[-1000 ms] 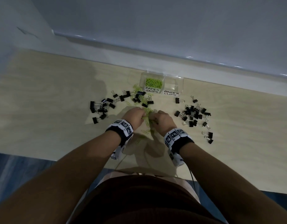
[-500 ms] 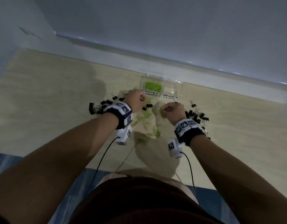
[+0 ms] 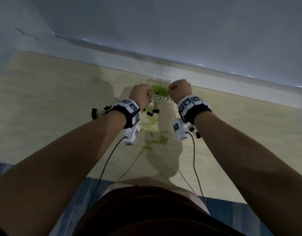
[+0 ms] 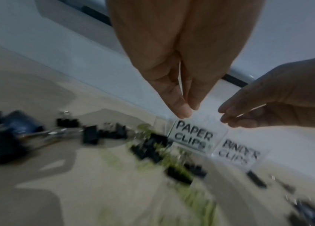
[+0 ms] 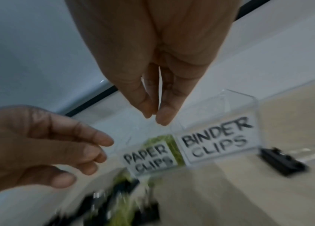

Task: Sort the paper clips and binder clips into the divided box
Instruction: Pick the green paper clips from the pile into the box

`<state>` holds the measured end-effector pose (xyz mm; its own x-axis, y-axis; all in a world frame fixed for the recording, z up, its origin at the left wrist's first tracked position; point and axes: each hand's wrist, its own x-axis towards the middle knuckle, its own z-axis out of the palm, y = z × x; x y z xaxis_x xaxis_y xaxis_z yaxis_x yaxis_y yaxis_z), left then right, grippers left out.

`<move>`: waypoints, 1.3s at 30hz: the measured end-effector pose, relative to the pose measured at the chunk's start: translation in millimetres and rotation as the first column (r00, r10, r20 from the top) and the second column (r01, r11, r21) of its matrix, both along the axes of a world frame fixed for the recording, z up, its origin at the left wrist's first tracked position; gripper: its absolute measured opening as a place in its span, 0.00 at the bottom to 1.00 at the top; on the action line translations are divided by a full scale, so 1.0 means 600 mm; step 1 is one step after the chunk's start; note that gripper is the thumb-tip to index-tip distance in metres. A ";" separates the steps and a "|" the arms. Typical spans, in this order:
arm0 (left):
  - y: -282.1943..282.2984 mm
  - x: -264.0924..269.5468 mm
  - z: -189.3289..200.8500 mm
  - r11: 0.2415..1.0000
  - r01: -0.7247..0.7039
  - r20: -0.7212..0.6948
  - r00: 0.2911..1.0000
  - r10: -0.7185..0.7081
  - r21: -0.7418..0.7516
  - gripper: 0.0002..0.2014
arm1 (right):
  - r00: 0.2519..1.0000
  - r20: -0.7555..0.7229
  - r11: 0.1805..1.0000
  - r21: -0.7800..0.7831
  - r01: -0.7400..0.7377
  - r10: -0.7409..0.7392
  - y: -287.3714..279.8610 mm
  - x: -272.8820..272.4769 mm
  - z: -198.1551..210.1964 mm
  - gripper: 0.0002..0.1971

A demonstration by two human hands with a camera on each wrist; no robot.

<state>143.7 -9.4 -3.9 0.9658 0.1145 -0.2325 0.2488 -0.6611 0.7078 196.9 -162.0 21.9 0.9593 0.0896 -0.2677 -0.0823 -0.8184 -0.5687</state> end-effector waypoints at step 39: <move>-0.024 -0.106 -0.056 0.869 0.459 -0.265 0.875 -0.405 0.185 0.08 | 0.873 -0.152 0.853 -0.188 -0.487 0.464 -0.046 -0.193 -0.089 0.09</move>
